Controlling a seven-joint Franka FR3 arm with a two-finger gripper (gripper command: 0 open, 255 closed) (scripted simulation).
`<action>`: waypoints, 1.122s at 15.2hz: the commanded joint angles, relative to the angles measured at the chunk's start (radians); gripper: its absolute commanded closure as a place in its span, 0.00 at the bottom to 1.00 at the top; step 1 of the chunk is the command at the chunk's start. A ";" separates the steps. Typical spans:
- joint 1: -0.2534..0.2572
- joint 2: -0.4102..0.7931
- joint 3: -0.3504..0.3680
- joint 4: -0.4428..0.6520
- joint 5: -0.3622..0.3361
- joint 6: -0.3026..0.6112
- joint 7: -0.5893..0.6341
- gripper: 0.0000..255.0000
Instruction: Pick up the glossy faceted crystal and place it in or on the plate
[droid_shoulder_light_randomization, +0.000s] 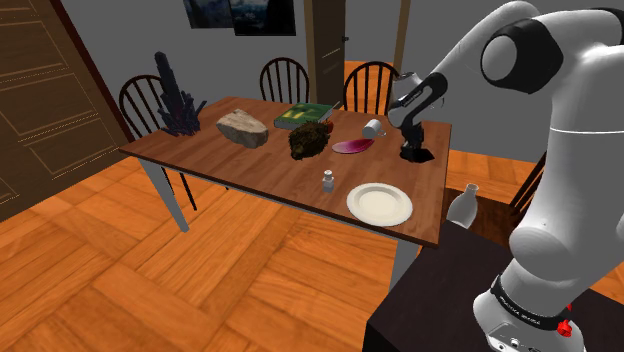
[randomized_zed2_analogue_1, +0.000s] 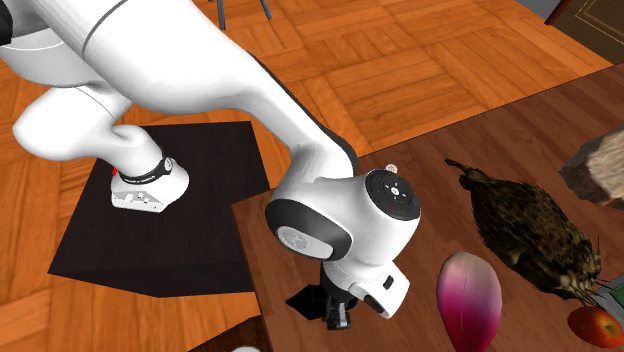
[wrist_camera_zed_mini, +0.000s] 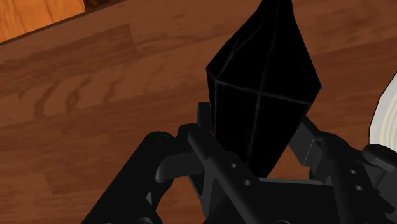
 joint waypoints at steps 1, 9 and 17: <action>0.028 -0.032 0.009 -0.044 -0.009 0.001 0.043 1.00; 0.143 -0.147 0.070 -0.195 -0.028 -0.013 0.229 1.00; 0.254 -0.213 0.156 -0.274 -0.009 -0.050 0.410 1.00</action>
